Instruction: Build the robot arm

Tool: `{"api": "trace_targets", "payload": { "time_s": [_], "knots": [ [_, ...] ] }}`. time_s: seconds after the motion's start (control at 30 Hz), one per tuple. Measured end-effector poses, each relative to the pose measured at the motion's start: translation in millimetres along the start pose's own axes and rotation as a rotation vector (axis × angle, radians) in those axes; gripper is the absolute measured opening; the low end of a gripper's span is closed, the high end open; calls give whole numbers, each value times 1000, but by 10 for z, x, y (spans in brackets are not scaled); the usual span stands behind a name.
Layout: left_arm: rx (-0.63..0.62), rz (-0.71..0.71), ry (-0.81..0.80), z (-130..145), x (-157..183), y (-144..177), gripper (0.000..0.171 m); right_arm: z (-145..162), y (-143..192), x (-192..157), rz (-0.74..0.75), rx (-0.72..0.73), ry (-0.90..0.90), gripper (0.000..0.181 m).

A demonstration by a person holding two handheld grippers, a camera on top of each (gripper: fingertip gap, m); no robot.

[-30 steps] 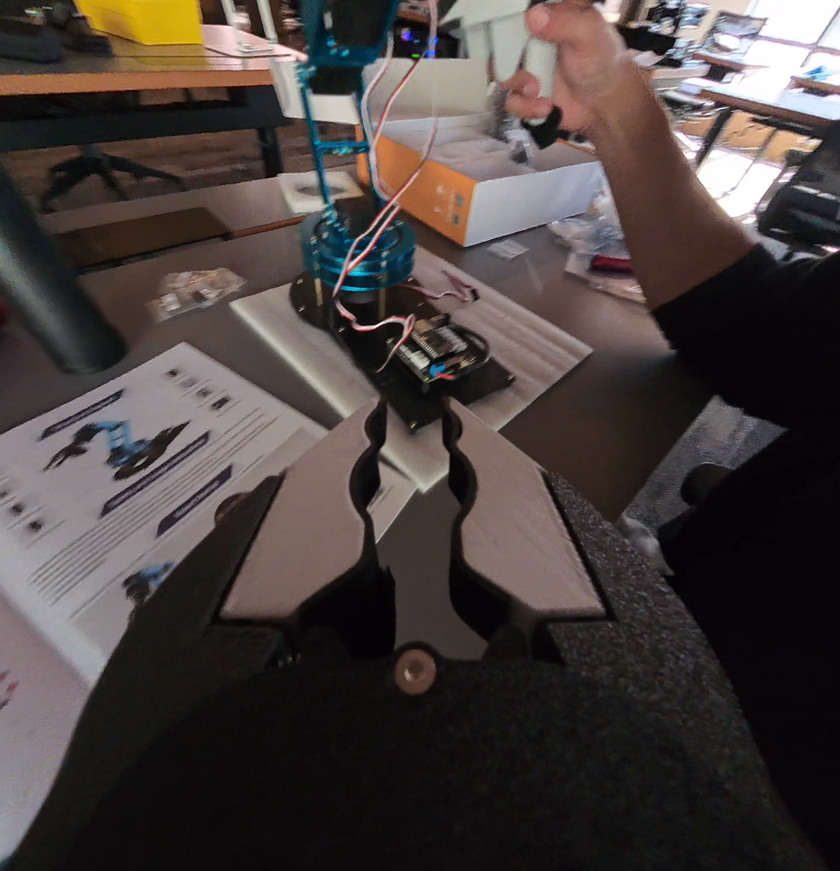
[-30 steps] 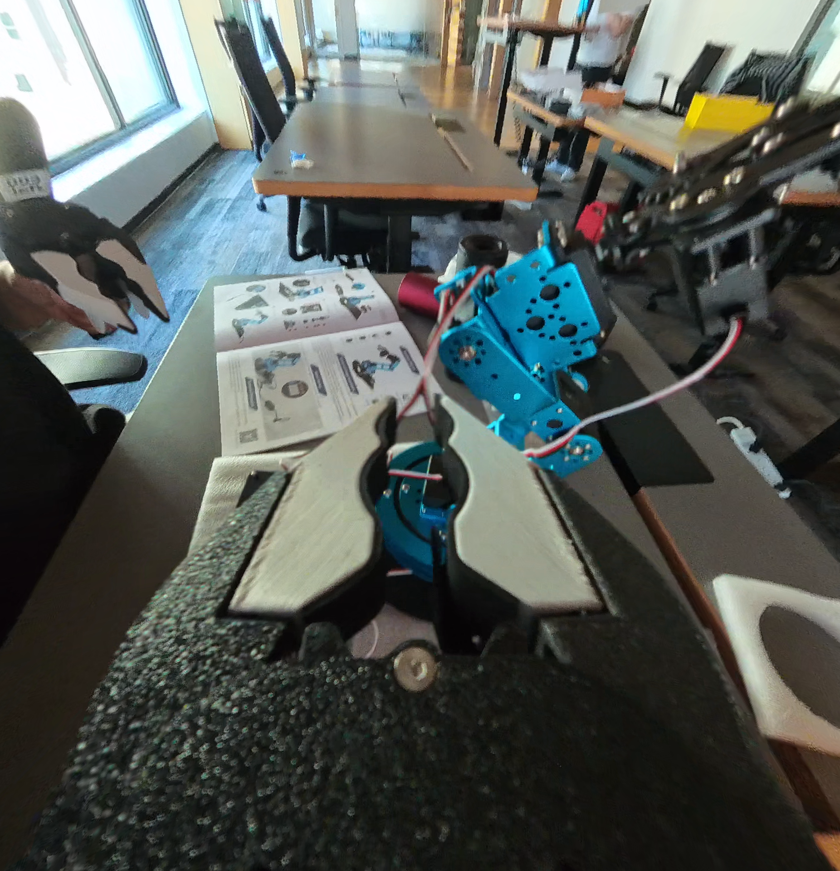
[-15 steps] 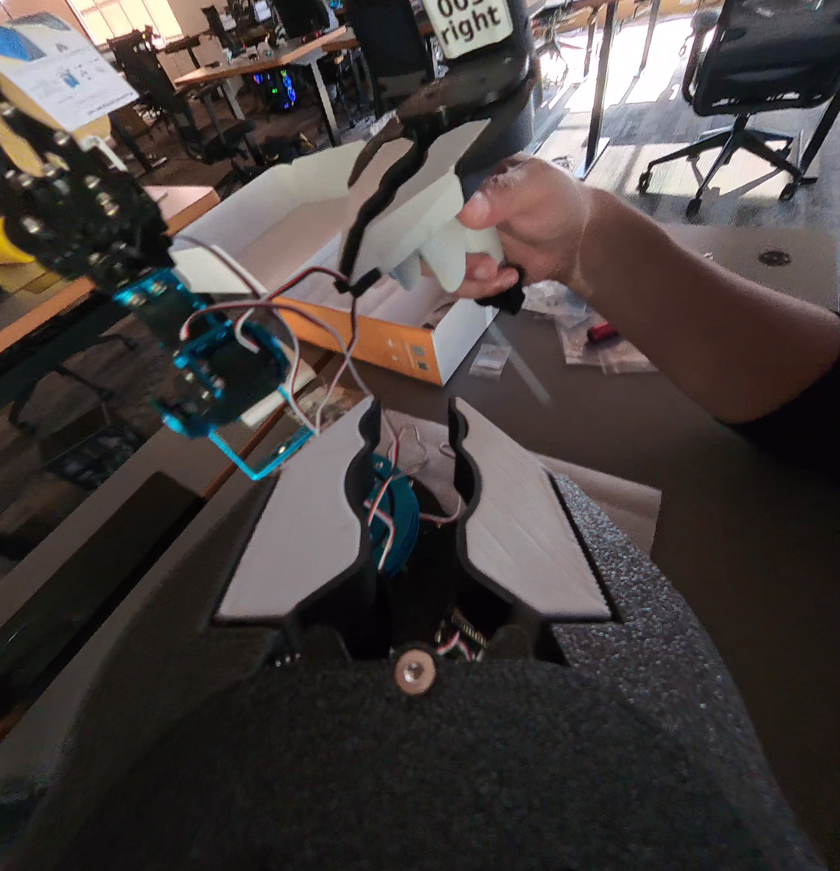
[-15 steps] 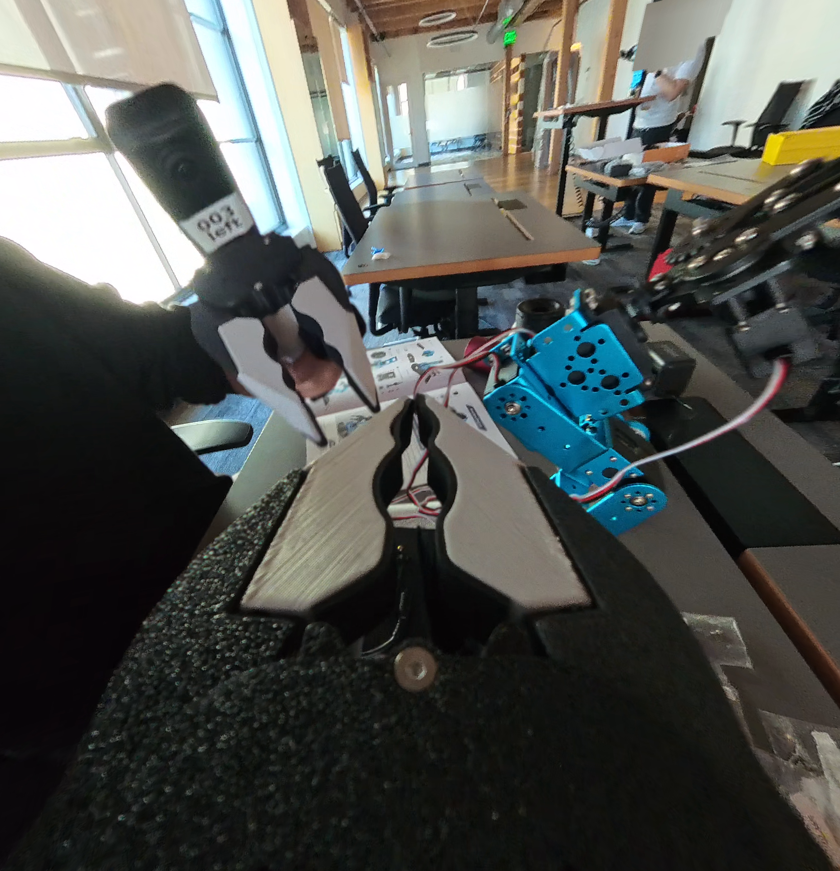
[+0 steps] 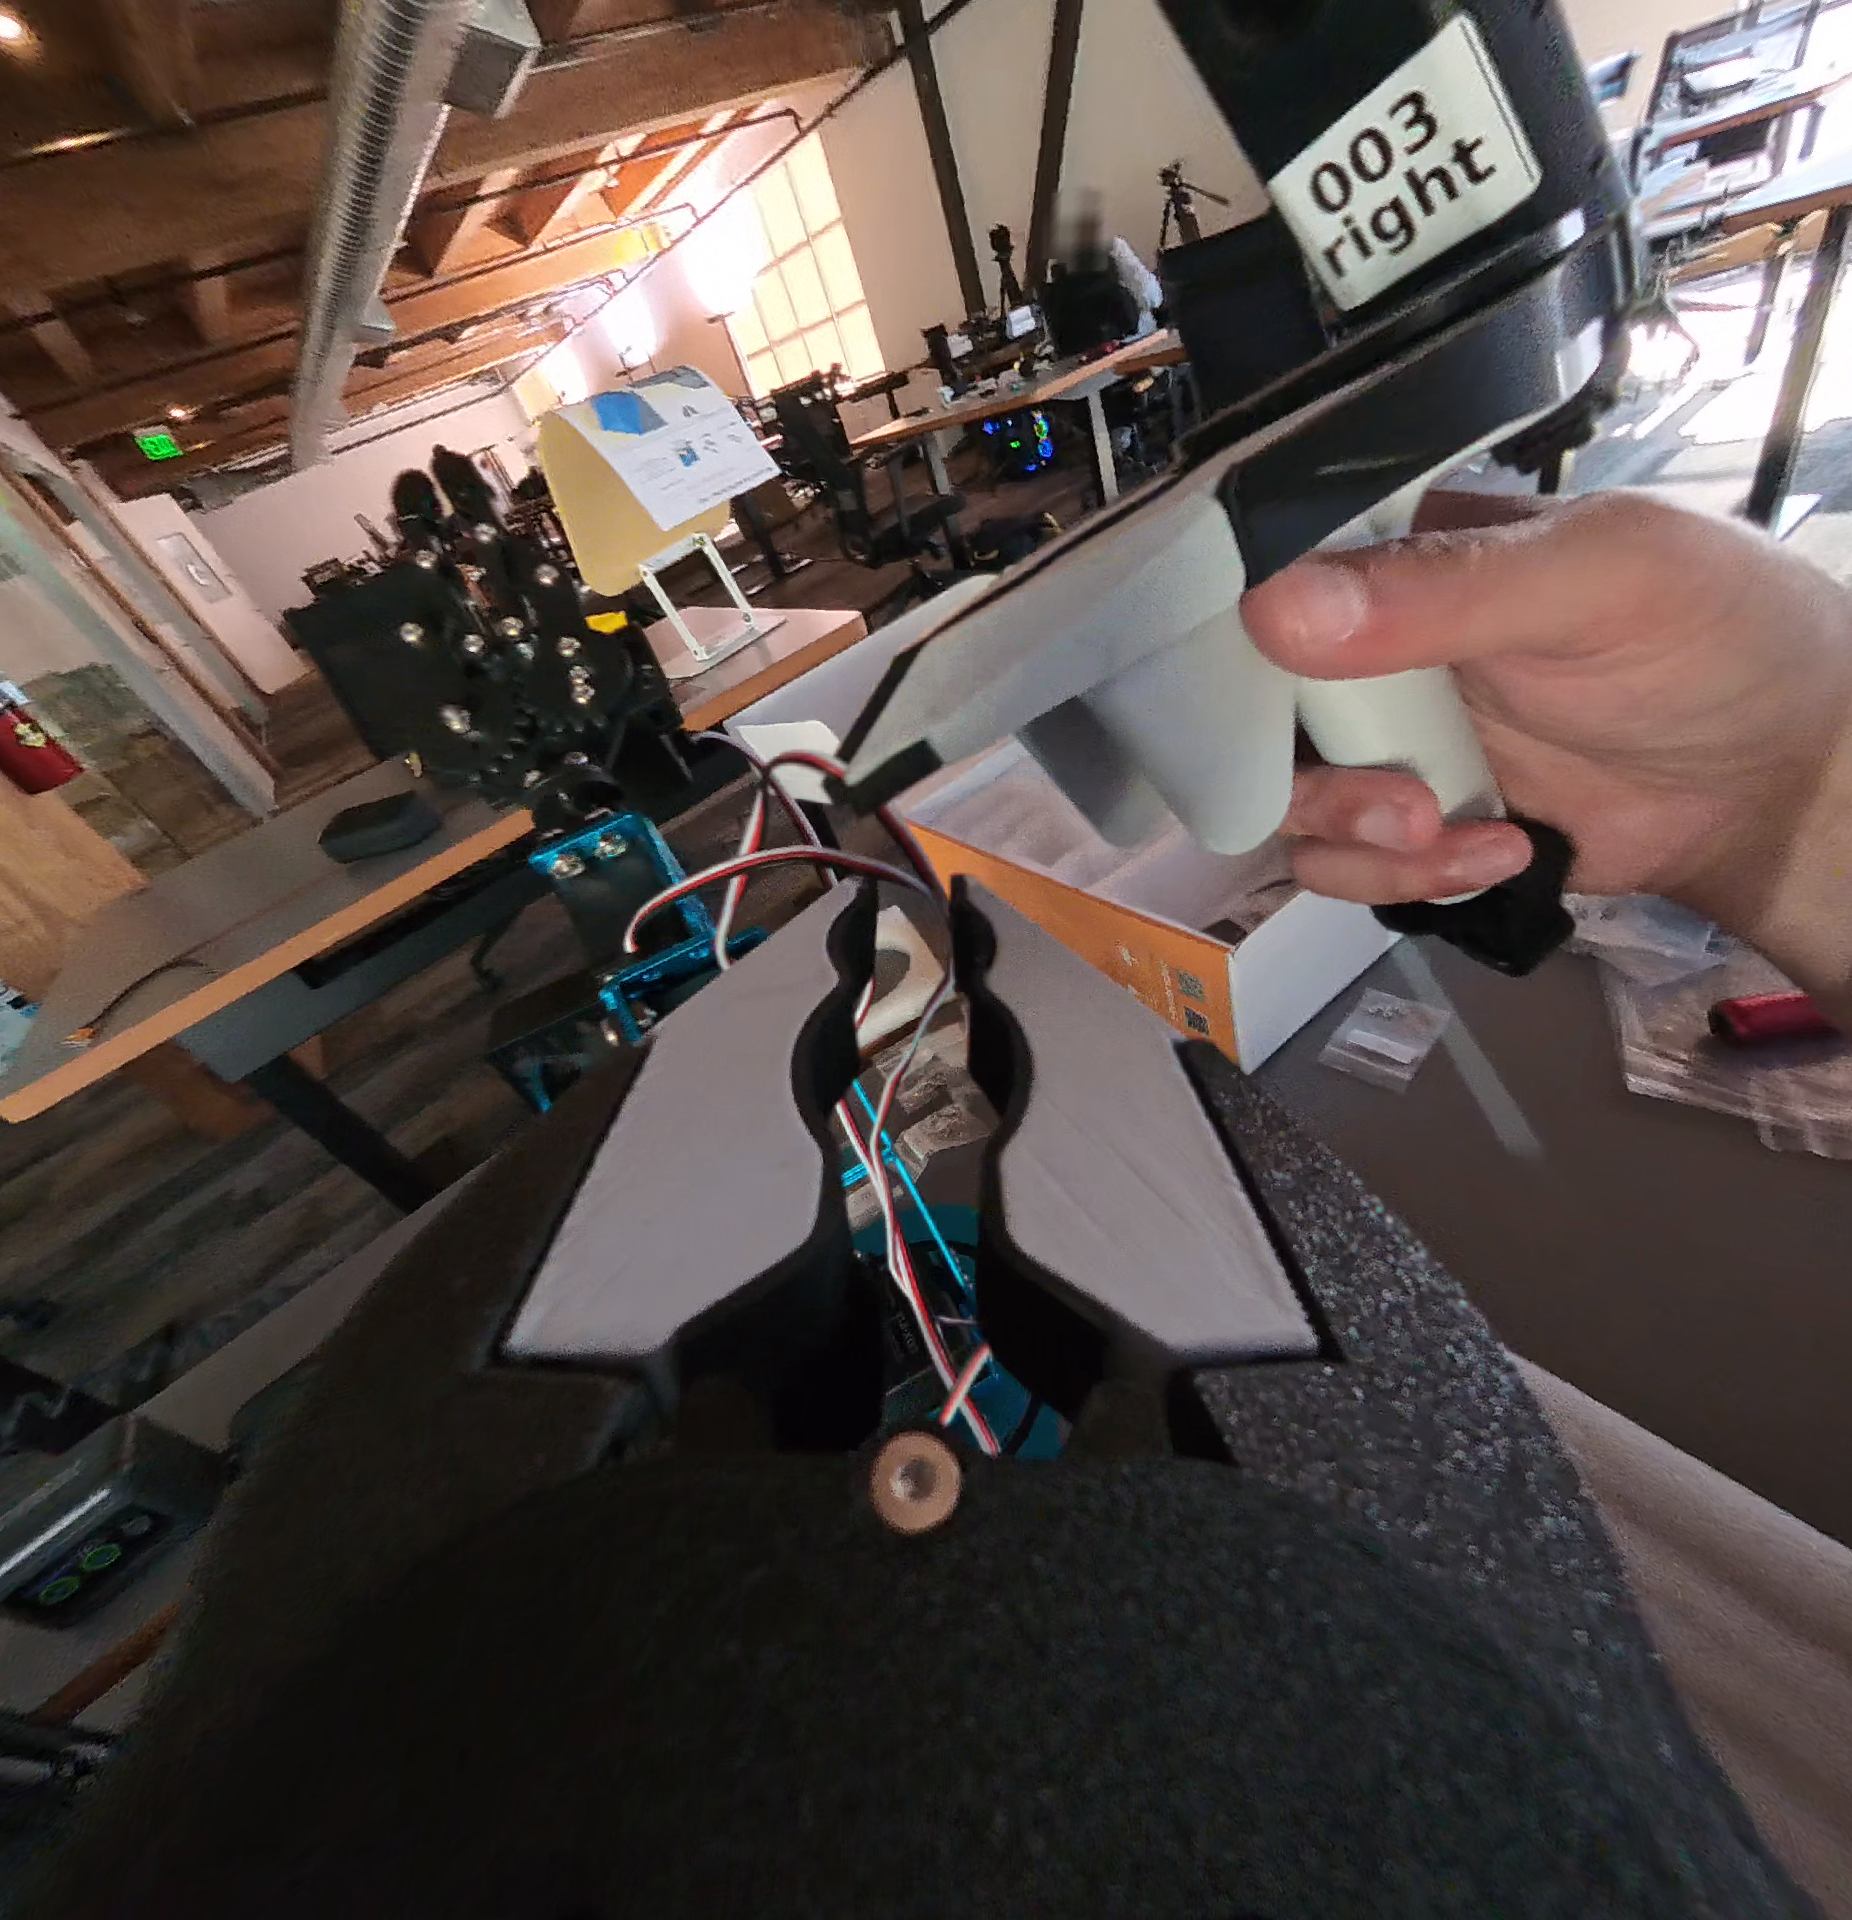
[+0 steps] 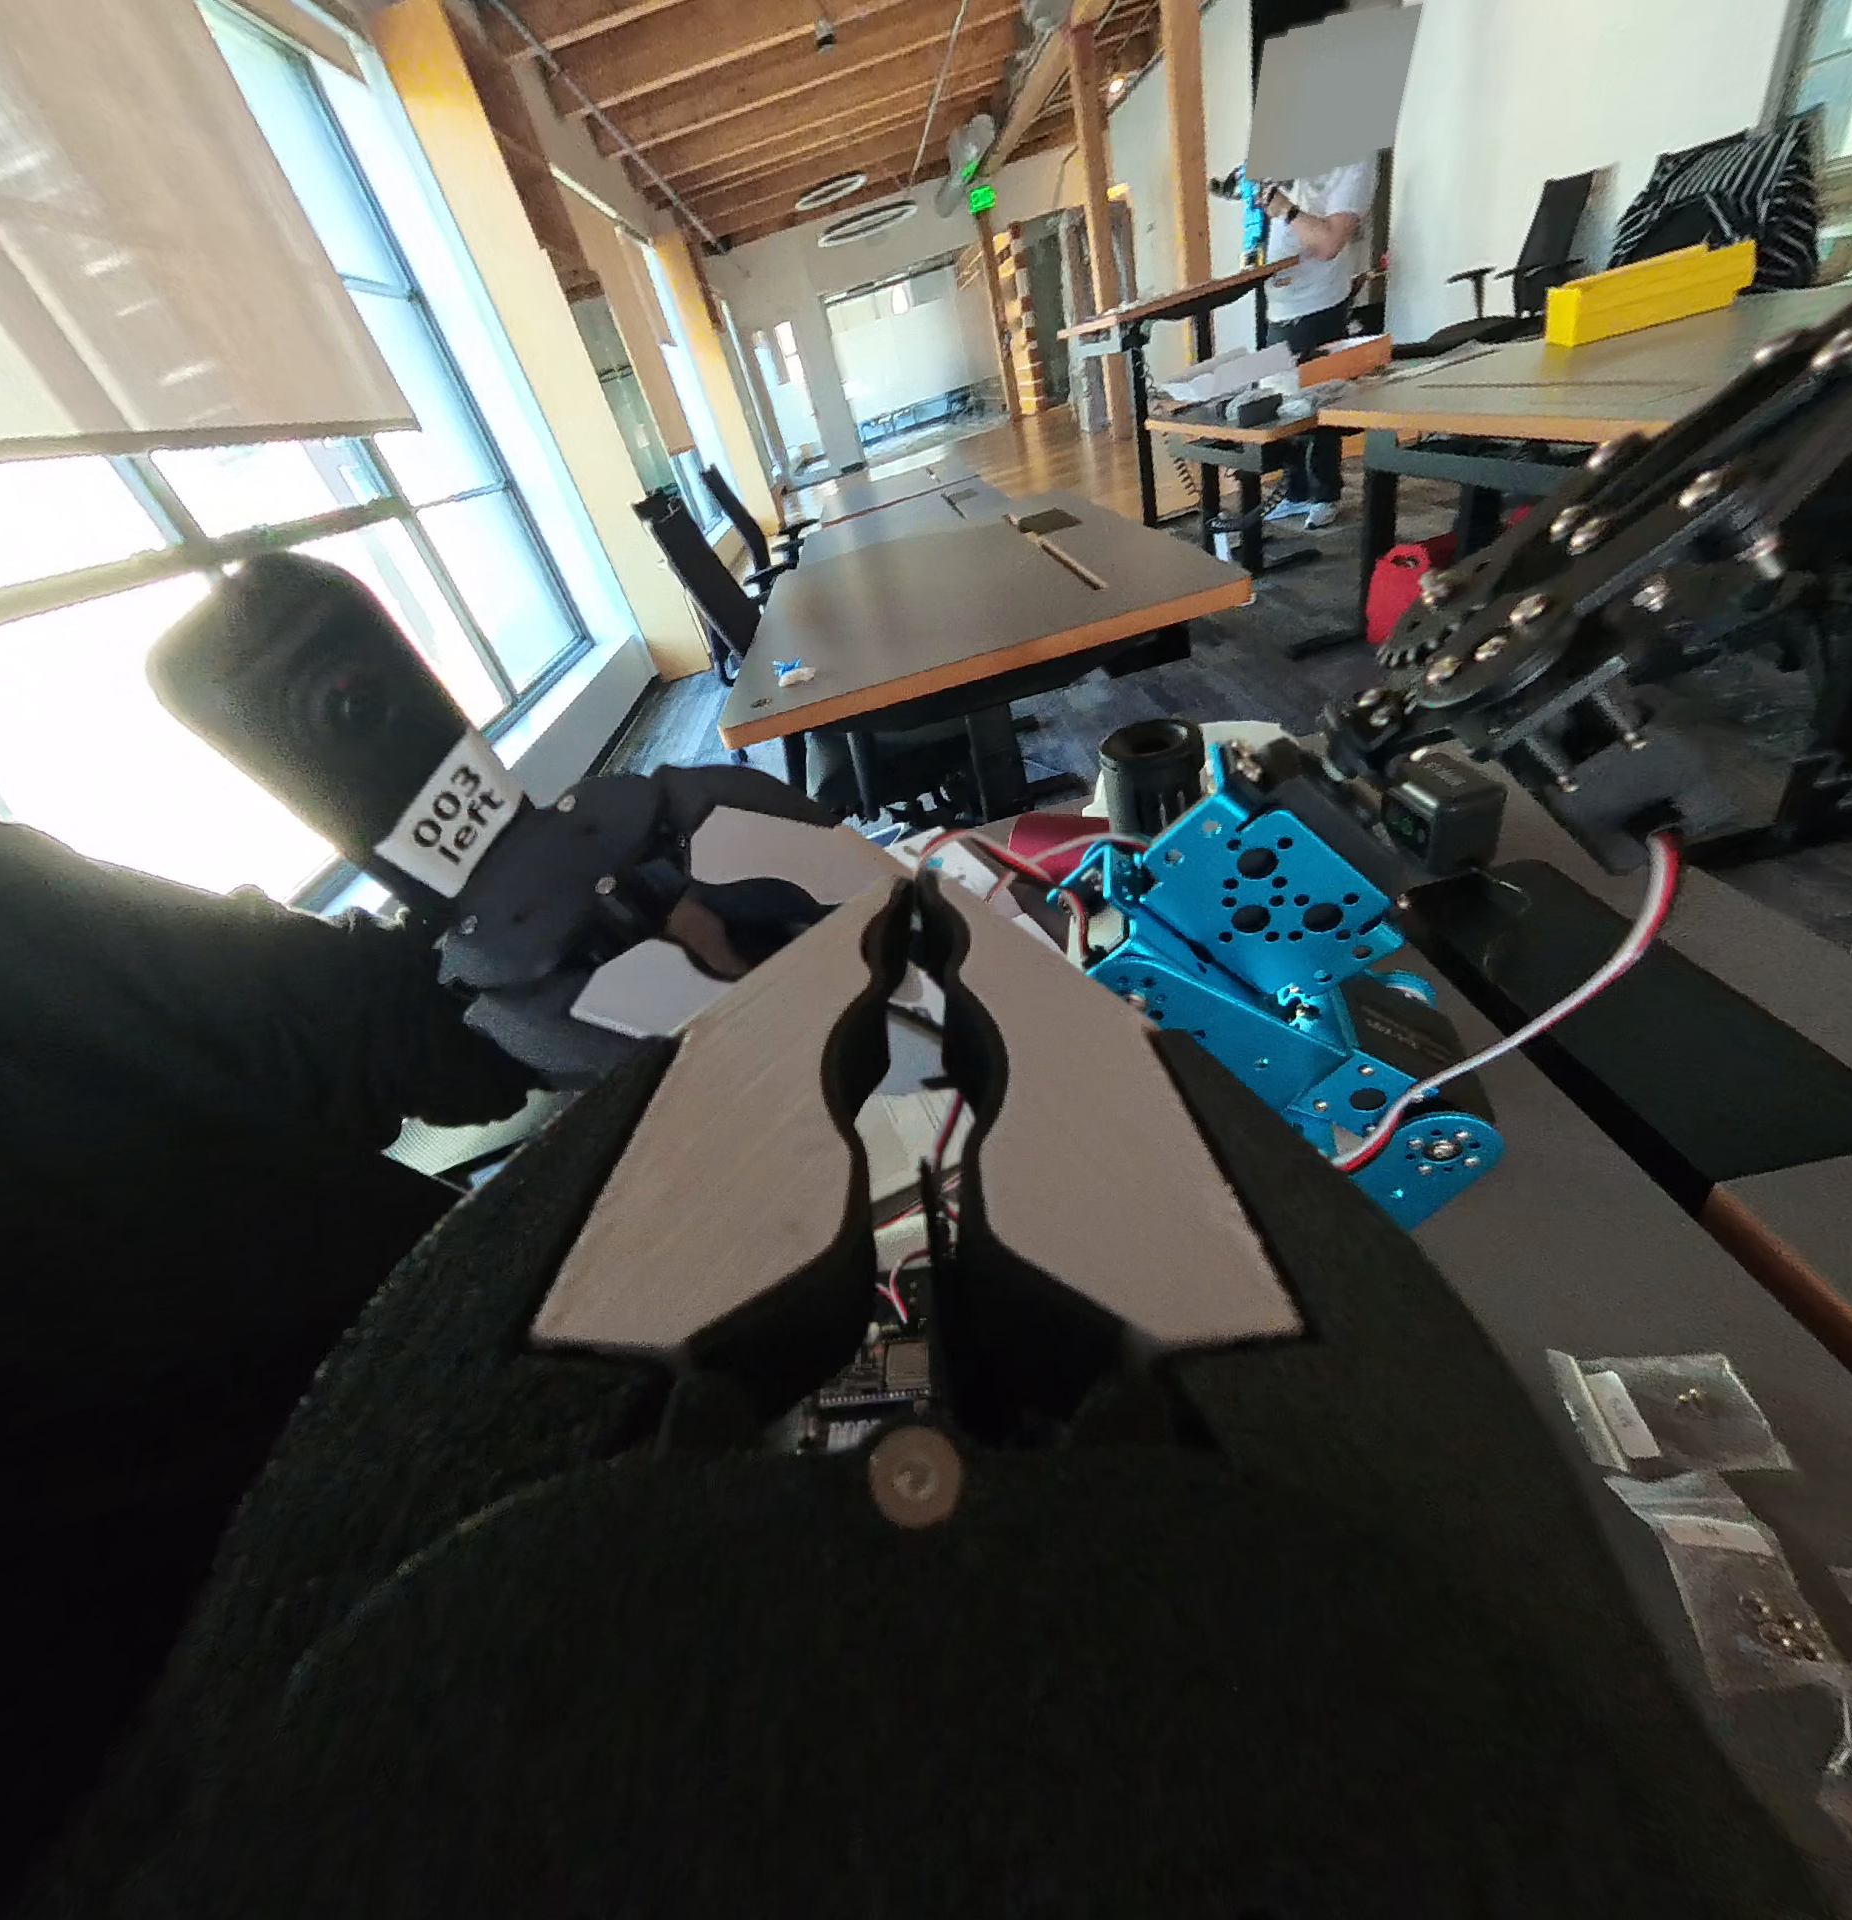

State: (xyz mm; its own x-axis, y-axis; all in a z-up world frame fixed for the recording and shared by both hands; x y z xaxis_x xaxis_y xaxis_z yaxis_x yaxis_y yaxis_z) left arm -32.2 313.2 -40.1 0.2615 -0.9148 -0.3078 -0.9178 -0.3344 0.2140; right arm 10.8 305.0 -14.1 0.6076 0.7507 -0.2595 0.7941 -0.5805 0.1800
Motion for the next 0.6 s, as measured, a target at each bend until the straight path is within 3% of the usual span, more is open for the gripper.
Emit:
{"api": "trace_targets", "payload": {
  "time_s": [0.4, 0.6],
  "knots": [
    [40, 54, 67, -133, 69, 350, 14, -45, -29, 13, 184, -39, -77, 0],
    [-13, 4, 30, -156, 123, 114, 30, -18, 136, 25, 254, -90, -73, 0]
  ]
}}
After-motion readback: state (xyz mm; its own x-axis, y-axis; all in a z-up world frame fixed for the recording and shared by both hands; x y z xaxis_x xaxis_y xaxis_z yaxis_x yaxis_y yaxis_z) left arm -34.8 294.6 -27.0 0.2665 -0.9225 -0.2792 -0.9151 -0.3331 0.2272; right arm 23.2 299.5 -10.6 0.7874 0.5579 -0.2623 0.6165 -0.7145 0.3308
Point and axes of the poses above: each gripper's, where its closed fingertips meet, y back along the fingers, z out of its underside, x = y × z across the jaws, the point moved 4 cm from there along y, back along the fingers, and after that the axes turned 8 degrees about -x, right-handed, at the moved point
